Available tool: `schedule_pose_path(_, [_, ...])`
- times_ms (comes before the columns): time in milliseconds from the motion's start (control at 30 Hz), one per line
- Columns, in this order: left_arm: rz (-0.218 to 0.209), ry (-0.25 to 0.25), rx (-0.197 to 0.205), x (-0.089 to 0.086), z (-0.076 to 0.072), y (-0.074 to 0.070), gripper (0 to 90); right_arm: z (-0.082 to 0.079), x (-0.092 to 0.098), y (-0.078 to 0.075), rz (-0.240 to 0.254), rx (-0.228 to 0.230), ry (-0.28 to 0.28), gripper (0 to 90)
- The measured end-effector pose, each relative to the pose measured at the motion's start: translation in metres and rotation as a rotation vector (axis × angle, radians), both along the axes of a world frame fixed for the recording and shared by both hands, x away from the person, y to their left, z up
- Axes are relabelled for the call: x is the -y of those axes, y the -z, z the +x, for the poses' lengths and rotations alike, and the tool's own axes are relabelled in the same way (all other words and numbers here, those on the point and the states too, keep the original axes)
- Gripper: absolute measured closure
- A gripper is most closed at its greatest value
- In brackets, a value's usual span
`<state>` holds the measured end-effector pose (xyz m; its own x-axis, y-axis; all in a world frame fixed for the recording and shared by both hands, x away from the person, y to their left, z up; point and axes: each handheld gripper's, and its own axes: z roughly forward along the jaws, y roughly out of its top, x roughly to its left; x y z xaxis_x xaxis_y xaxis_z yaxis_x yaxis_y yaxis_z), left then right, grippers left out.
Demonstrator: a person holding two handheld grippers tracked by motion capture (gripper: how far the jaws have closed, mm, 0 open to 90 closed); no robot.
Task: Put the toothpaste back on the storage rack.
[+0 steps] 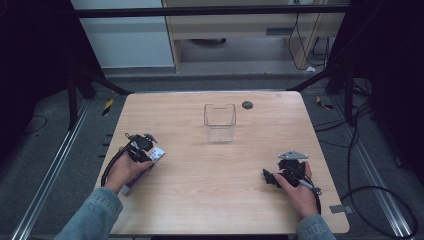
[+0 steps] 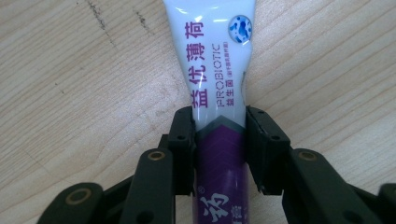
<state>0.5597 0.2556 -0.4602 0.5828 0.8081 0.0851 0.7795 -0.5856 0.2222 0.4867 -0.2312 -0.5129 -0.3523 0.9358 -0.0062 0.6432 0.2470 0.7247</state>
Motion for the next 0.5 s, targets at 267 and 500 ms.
schedule_pose_path(267, [-0.041,-0.008,0.021,-0.0052,-0.0018,-0.0021,71.9,-0.0001,-0.0002,-0.0002,0.003,-0.003,0.001,0.6])
schedule_pose_path(500, [-0.046,-0.001,0.028,-0.0061,-0.0031,-0.0036,75.7,-0.0002,-0.0002,-0.0003,0.005,-0.003,0.002,0.6])
